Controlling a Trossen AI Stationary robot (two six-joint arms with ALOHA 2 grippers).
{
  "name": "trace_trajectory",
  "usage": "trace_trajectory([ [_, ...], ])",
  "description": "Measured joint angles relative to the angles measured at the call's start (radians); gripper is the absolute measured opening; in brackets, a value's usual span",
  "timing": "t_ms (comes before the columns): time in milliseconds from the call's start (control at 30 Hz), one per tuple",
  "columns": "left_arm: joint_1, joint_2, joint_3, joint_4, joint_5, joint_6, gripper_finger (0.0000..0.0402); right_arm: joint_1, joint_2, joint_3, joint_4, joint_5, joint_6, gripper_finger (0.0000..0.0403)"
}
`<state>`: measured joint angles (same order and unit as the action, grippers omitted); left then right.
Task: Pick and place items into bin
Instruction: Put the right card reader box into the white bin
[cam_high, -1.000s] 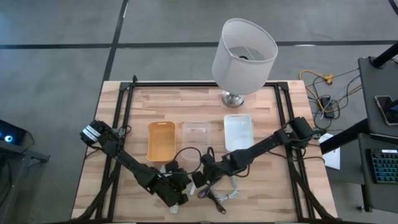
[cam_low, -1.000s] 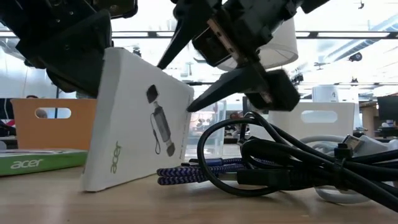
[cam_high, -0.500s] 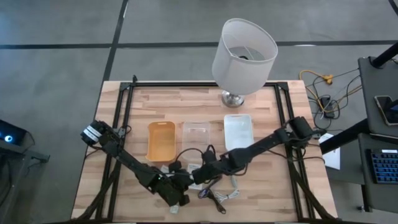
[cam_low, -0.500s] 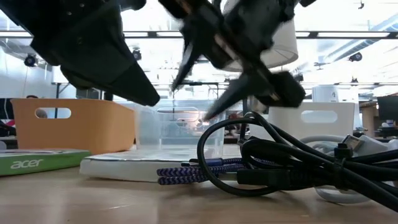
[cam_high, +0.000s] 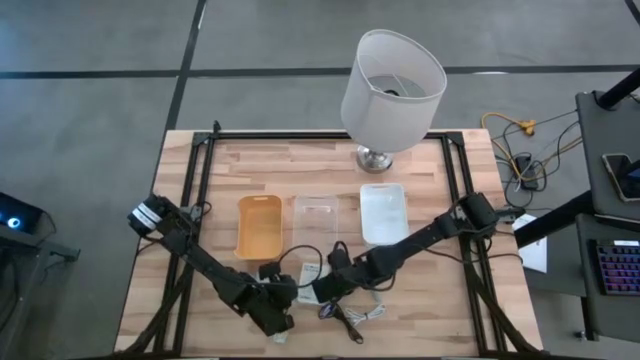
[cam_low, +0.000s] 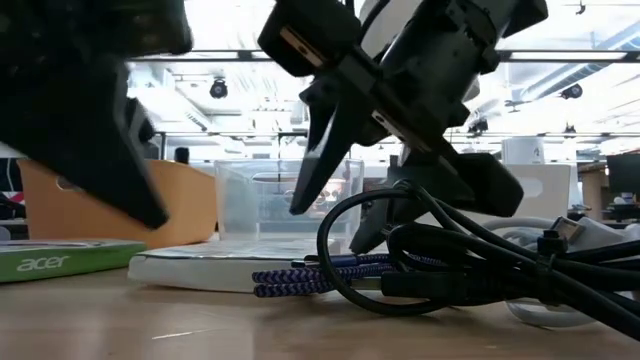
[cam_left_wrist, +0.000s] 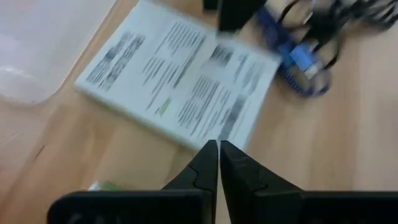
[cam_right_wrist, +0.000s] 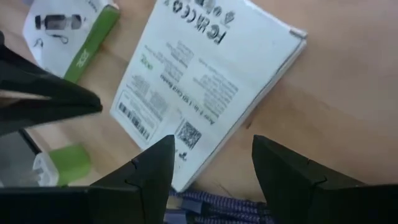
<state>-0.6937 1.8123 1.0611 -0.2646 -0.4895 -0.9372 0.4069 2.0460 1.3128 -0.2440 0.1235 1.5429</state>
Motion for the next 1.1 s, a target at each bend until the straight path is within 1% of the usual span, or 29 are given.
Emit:
trace_trajectory([
  [133, 0.0, 0.004, -0.003, 0.017, -0.012, 0.0, 0.0002, 0.002, 0.0, 0.0, 0.0, 0.008, -0.006, 0.0201],
  [233, 0.0, 0.029, -0.017, 0.034, 0.015, -0.001, 0.0002, 0.0, 0.0, 0.0, 0.0, 0.011, -0.009, 0.0201],
  [367, 0.0, 0.045, -0.033, 0.114, 0.03, -0.003, 0.0002, 0.001, 0.0, 0.0, 0.004, 0.012, -0.016, 0.0201],
  [633, -0.01, 0.05, -0.052, 0.109, 0.051, -0.052, 0.0002, -0.005, 0.0, 0.001, 0.033, 0.037, -0.041, 0.0201],
  [867, -0.015, 0.05, -0.057, 0.101, 0.053, -0.052, 0.0002, -0.029, 0.001, 0.002, 0.132, 0.035, -0.078, 0.0201],
  [1100, -0.015, 0.05, -0.055, 0.096, 0.05, -0.052, 0.0002, -0.041, 0.001, 0.002, 0.138, 0.037, -0.08, 0.0201],
])
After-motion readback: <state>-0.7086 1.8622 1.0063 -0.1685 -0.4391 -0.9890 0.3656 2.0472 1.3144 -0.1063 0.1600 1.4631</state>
